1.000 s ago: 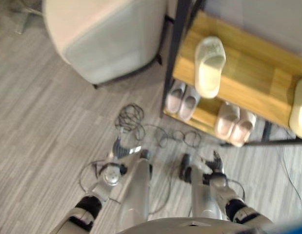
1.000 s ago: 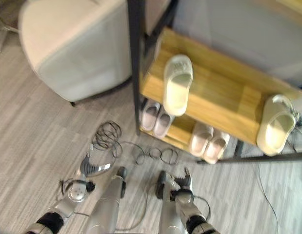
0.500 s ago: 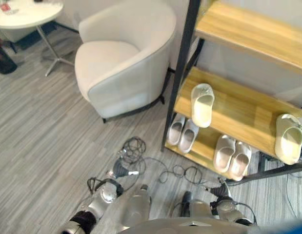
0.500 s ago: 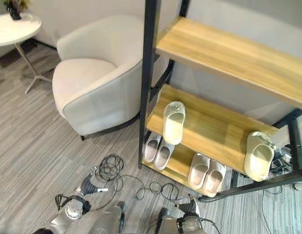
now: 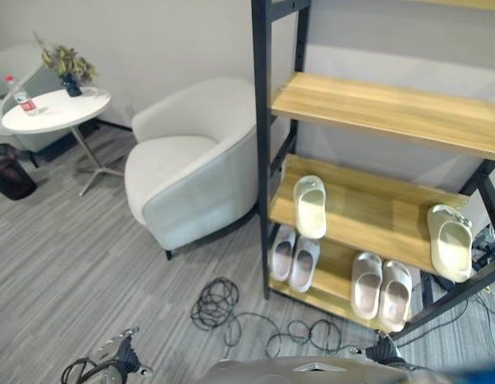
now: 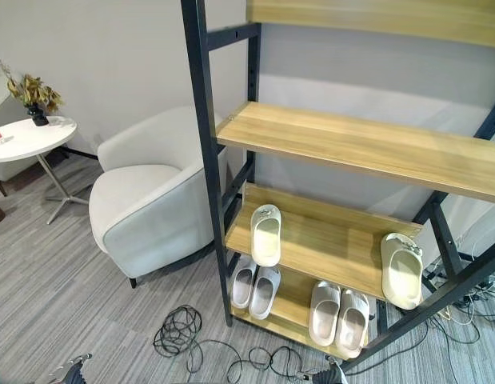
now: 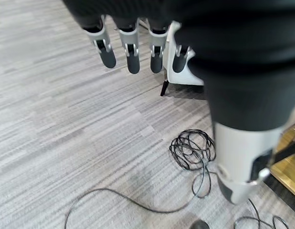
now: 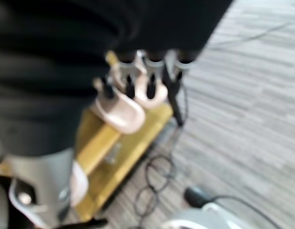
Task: Arrange the slippers neatly on the shoe rack.
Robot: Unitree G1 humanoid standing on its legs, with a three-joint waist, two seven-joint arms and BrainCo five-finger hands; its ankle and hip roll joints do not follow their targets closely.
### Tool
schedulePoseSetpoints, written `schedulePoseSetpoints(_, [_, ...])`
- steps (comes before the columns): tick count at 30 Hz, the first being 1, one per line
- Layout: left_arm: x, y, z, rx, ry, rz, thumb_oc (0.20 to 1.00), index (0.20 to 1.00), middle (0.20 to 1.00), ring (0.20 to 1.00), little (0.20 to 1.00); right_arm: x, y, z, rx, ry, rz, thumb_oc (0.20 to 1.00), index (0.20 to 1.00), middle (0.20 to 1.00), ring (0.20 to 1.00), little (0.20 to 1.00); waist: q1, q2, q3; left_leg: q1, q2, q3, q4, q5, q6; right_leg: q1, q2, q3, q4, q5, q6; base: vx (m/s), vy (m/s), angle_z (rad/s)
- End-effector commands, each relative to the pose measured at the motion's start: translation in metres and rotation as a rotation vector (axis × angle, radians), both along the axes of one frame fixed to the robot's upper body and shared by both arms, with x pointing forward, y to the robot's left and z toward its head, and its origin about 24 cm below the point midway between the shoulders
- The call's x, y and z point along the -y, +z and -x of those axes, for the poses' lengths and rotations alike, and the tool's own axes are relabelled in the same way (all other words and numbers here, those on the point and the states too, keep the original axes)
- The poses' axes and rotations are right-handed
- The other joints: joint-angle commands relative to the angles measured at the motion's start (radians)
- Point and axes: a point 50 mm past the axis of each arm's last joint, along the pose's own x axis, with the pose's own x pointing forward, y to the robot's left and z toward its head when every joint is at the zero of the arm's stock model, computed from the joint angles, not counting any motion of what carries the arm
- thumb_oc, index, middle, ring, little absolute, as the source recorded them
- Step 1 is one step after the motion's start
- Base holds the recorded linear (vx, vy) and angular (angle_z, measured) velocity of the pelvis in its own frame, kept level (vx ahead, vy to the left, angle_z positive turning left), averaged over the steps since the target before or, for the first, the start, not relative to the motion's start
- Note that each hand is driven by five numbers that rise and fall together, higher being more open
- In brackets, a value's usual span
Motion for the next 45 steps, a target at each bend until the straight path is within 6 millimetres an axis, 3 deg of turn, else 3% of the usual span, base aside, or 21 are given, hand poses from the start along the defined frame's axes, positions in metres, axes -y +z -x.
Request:
schedulePoseSetpoints(1, [-0.013,0.026,-0.043,0.274,0.079,-0.046,1.0,1.0,1.0,1.0,1.0,-0.001,0.006,-0.015,0.082,0.009,-0.005,1.0,1.0,1.0,1.0,1.0,-0.003,0.015,0.039,-0.016,-0.011,0.041,-0.006,-0.004,-0.021,0.043,0.013,0.022,0.043,-0.097,0.049,-0.01,-0.034,-0.09])
schedulePoseSetpoints(4, [-0.004,0.051,-0.079,0.544,0.101,0.014,1.0,1.0,1.0,1.0,1.0,-0.005,0.006,-0.013,0.098,-0.002,-0.018,1.0,1.0,1.0,1.0,1.0,-0.002,0.009,0.037,-0.011,-0.012,0.037,-0.01,0.004,-0.019,0.049,0.013,0.023,0.033,-0.086,0.051,-0.02,-0.021,-0.05])
schedulePoseSetpoints(5, [-0.004,0.051,-0.078,0.543,0.102,0.014,1.0,1.0,1.0,1.0,1.0,-0.005,0.006,-0.013,0.097,-0.001,-0.019,1.0,1.0,1.0,1.0,1.0,-0.001,0.008,0.037,-0.004,-0.011,0.037,-0.011,-0.004,-0.02,0.055,0.014,0.024,0.034,-0.094,0.051,-0.04,-0.016,-0.04])
schedulePoseSetpoints(8, [0.031,0.084,-0.12,0.821,0.038,0.178,1.0,1.0,1.0,1.0,1.0,-0.008,0.006,-0.008,0.093,0.035,-0.017,1.0,1.0,1.0,1.0,1.0,-0.005,0.001,0.032,0.0,-0.012,0.037,-0.031,0.01,-0.016,0.058,0.017,0.027,0.017,-0.079,0.051,-0.05,-0.027,-0.02])
schedulePoseSetpoints(11, [0.048,0.098,-0.13,0.886,-0.041,0.246,1.0,1.0,1.0,1.0,1.0,-0.006,0.006,-0.006,0.086,0.055,-0.01,1.0,1.0,1.0,1.0,1.0,-0.008,-0.001,0.032,0.001,-0.012,0.037,-0.041,0.014,-0.015,0.058,0.018,0.029,0.011,-0.077,0.05,-0.04,-0.017,-0.01])
schedulePoseSetpoints(14, [0.068,0.12,-0.136,0.949,-0.205,0.261,1.0,1.0,1.0,1.0,1.0,-0.006,0.005,0.001,0.057,0.068,-0.012,1.0,1.0,1.0,1.0,1.0,-0.01,-0.002,0.032,0.0,-0.011,0.037,-0.056,0.022,-0.013,0.056,0.02,0.034,0.0,-0.07,0.051,-0.05,-0.02,-0.03])
schedulePoseSetpoints(17, [0.074,0.135,-0.133,0.963,-0.333,0.21,1.0,1.0,1.0,1.0,1.0,-0.005,0.003,0.007,0.039,0.049,-0.013,1.0,1.0,1.0,1.0,1.0,-0.007,-0.001,0.033,0.0,-0.011,0.036,-0.066,0.025,-0.012,0.055,0.02,0.033,-0.008,-0.067,0.05,-0.04,-0.014,-0.03])
schedulePoseSetpoints(20, [0.082,0.143,-0.119,0.995,-0.344,0.299,1.0,1.0,1.0,1.0,1.0,-0.003,0.0,0.017,0.003,-0.005,-0.016,1.0,1.0,1.0,1.0,1.0,-0.005,0.002,0.037,-0.001,-0.012,0.041,-0.078,0.031,-0.011,0.054,0.021,0.036,-0.021,-0.058,0.051,-0.05,-0.022,-0.02])
schedulePoseSetpoints(25, [0.099,0.158,-0.122,1.07,-0.382,0.426,1.0,1.0,1.0,1.0,1.0,0.001,-0.001,0.025,-0.013,-0.054,-0.009,1.0,1.0,1.0,1.0,1.0,-0.013,0.011,0.038,-0.002,-0.014,0.045,-0.101,0.046,-0.009,0.051,0.021,0.035,-0.035,-0.049,0.053,-0.03,-0.011,0.02])
schedulePoseSetpoints(29, [0.112,0.159,-0.129,1.056,-0.452,0.464,1.0,1.0,1.0,1.0,1.0,0.002,-0.001,0.026,-0.018,-0.062,-0.004,1.0,1.0,1.0,1.0,1.0,-0.022,0.017,0.037,0.0,-0.015,0.047,-0.118,0.053,-0.009,0.048,0.022,0.034,-0.035,-0.049,0.054,0.0,0.0,0.0])
schedulePoseSetpoints(39, [0.174,0.169,-0.16,1.018,-0.722,0.596,1.0,1.0,1.0,1.0,1.0,0.0,-0.002,0.022,-0.018,-0.061,0.008,1.0,1.0,1.0,1.0,1.0,-0.068,0.03,0.033,0.02,-0.017,0.054,-0.131,0.054,-0.004,0.038,0.018,0.039,-0.004,-0.054,0.058,0.0,0.002,0.01])
schedulePoseSetpoints(45, [0.187,0.165,-0.159,0.969,-0.764,0.644,1.0,1.0,1.0,1.0,1.0,0.004,0.0,0.018,0.014,-0.095,0.01,1.0,1.0,1.0,1.0,1.0,-0.088,0.025,0.047,0.017,-0.017,0.077,-0.077,0.028,0.007,0.014,0.012,0.071,0.045,-0.052,0.063,-0.02,0.033,-0.09])
